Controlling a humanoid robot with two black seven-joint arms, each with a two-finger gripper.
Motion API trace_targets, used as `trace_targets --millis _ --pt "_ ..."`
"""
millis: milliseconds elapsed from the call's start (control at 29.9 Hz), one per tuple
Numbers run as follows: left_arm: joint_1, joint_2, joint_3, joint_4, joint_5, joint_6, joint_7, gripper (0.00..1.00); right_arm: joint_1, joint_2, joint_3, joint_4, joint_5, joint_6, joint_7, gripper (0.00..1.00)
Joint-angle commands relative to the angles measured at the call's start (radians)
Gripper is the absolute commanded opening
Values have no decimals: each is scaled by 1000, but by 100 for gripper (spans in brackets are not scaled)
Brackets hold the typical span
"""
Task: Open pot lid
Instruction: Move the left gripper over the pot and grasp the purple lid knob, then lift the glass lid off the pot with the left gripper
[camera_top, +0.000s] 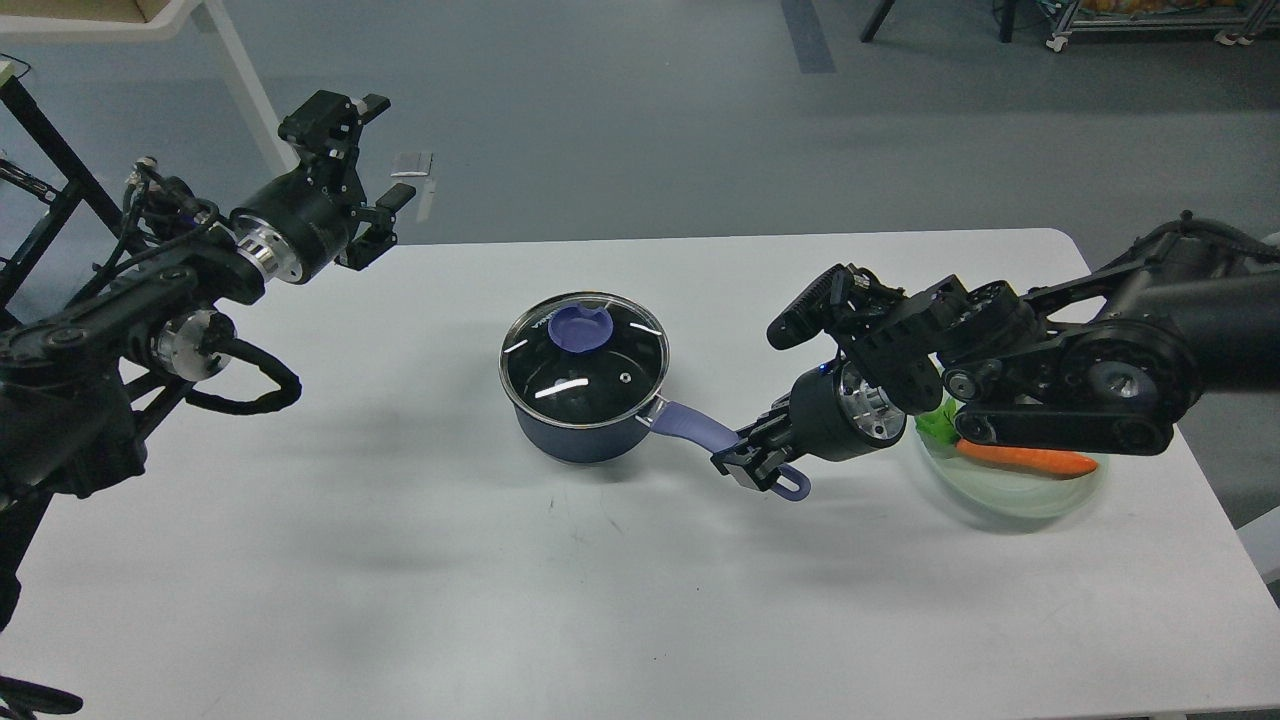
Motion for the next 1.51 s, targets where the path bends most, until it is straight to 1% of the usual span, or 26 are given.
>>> trace_targets --millis 0,67,201,334,468,569,736,803,903,1003,1237,1472 --pt "-24 -2 0 -73 166 13 -2 99 0 2 0 0 1 2 0 18" --pt "-33 -2 0 -126 279 30 -4 99 2 2 0 -1 1 4 -2 17" --pt "-50 -2 11 -247 601 71 -13 99 2 -1 3 -8 4 5 0 17" --pt "-64 -8 12 -331 888 110 -13 99 0 -4 3 -8 12 5 0 17" --pt "-71 -48 46 -353 1160 119 -14 96 -2 -6 6 -12 12 5 1 16" --pt "-96 -71 104 -351 1298 149 -14 96 -2 -6 7 -15 12 5 1 16" --pt "-111 -72 227 -341 1349 238 -10 96 -2 -6 7 -14 12 5 1 16" --pt "-126 -72 280 -328 1351 272 -1 96 -2 -3 7 -14 12 5 1 16" --pt "-148 -80 345 -255 1347 332 7 96 -2 2 7 -12 12 7 1 16" --pt "-154 -92 354 -218 1346 347 5 96 -2 2 7 -11 12 7 1 16" --pt "-142 -94 368 -219 1346 349 -4 96 0 3 6 -11 12 7 1 16" --pt "-139 -95 434 -212 1344 416 -5 96 6 0 6 -11 12 7 1 16"
